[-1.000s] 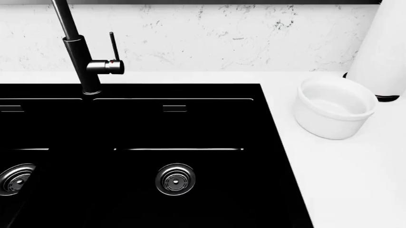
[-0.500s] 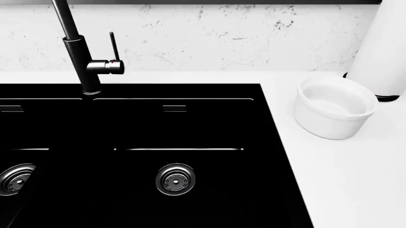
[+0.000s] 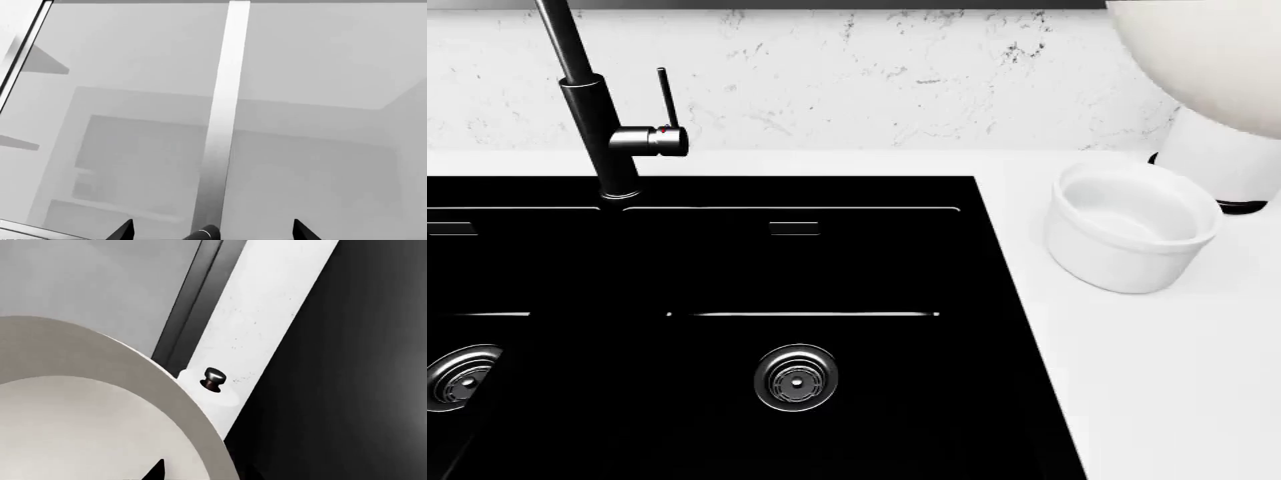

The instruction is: Stack the bowls in the sink.

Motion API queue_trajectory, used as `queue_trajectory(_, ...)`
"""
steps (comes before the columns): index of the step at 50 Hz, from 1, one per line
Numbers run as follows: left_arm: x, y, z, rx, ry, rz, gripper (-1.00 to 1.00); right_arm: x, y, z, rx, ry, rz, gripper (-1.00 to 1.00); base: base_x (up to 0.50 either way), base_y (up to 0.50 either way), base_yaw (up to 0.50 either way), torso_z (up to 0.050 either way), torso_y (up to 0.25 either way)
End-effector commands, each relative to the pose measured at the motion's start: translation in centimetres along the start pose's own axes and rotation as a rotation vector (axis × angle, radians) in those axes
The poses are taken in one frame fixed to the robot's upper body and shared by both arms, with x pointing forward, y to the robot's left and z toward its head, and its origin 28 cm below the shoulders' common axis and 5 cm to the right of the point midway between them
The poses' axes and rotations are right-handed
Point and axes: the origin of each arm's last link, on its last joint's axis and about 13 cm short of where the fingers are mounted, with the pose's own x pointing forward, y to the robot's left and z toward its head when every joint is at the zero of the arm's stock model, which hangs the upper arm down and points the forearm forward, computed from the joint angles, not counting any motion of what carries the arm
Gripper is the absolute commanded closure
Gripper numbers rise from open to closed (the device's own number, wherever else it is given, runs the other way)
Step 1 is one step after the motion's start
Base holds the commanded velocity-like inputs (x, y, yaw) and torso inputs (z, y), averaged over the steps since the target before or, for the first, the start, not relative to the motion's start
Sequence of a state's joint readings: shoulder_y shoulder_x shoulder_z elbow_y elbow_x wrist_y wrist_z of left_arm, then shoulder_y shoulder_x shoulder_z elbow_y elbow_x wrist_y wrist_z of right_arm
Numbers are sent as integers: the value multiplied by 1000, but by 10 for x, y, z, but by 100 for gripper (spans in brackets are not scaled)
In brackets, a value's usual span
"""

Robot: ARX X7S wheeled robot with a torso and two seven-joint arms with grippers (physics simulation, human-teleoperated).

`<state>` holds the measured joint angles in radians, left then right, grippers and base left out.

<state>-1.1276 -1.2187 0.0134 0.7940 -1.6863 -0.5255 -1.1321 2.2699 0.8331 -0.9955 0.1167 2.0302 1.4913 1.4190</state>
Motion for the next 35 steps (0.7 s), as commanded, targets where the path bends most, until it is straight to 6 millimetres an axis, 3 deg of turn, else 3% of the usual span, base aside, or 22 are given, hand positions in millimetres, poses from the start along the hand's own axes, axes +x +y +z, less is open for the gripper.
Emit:
queue_trajectory(1,-1,1,-1,-2,2,4,-100,9,40,31,-12,-87,197,100,0,0,0,0,0)
queue_trajectory(16,-2,4,-1,-4,1,10,-100,7,92,44,-58,-148,375,100,0,0,0,0,0)
queue_trajectory(35,-2,2,-1,-8,0,5,-100,21,132,17,-142,-105,433,100,0,0,0,0,0)
